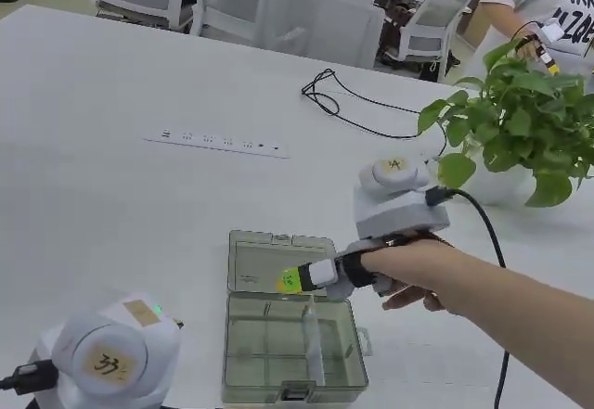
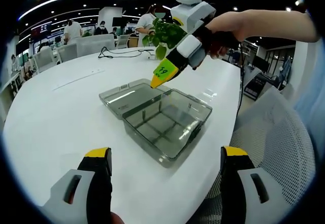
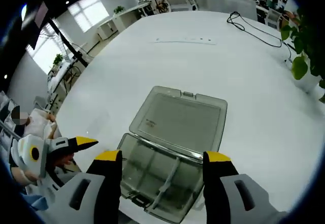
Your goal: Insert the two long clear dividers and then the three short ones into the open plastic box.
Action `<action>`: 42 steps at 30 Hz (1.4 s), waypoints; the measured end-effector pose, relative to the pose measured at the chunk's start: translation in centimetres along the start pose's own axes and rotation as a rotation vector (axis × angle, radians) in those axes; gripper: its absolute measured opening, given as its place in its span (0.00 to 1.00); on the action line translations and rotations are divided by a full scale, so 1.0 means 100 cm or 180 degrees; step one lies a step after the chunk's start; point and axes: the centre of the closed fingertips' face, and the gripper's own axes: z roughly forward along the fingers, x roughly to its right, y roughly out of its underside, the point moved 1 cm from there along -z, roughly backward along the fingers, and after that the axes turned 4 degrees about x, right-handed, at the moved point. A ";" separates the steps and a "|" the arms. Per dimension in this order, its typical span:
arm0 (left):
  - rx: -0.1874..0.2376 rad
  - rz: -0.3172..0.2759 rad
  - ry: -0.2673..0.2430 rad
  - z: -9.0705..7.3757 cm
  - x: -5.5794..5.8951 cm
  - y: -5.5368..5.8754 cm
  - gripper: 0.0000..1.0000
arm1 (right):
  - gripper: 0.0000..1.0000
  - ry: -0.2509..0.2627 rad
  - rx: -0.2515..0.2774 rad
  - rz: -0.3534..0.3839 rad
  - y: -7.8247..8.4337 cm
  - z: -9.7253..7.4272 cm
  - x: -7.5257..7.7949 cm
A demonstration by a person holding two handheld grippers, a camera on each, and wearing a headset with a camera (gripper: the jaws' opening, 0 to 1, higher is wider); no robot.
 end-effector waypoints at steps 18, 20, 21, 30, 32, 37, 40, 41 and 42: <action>0.0016 -0.0041 -0.0062 -0.002 -0.007 -0.001 0.90 | 1.00 -0.0018 0.0482 -0.0224 0.004 -0.002 0.001; 0.0021 -0.0049 -0.0075 -0.003 -0.008 -0.002 0.90 | 1.00 -0.0040 0.0516 -0.0232 0.006 -0.004 -0.001; 0.0026 -0.0050 -0.0084 -0.004 -0.008 -0.003 0.90 | 1.00 -0.0052 0.0533 -0.0253 0.006 -0.004 -0.002; 0.0046 -0.0128 -0.0192 -0.010 -0.020 -0.002 0.90 | 1.00 -0.0072 0.0786 -0.0260 0.009 -0.016 -0.003; 0.0046 -0.0137 -0.0223 -0.012 -0.023 -0.002 0.90 | 1.00 -0.0094 0.0811 -0.0261 0.013 -0.019 -0.003; 0.0036 -0.0172 -0.0296 -0.016 -0.033 -0.001 0.90 | 1.00 -0.0115 0.0891 -0.0299 0.020 -0.029 -0.002; 0.0026 -0.0197 -0.0360 -0.020 -0.040 0.000 0.90 | 1.00 -0.0112 0.0967 -0.0310 0.022 -0.036 0.002; 0.0023 -0.0203 -0.0379 -0.020 -0.042 0.000 0.90 | 1.00 -0.0104 0.0958 -0.0296 0.024 -0.038 0.003; 0.0018 -0.0213 -0.0400 -0.021 -0.044 0.001 0.90 | 1.00 -0.0118 0.0977 -0.0291 0.025 -0.040 0.004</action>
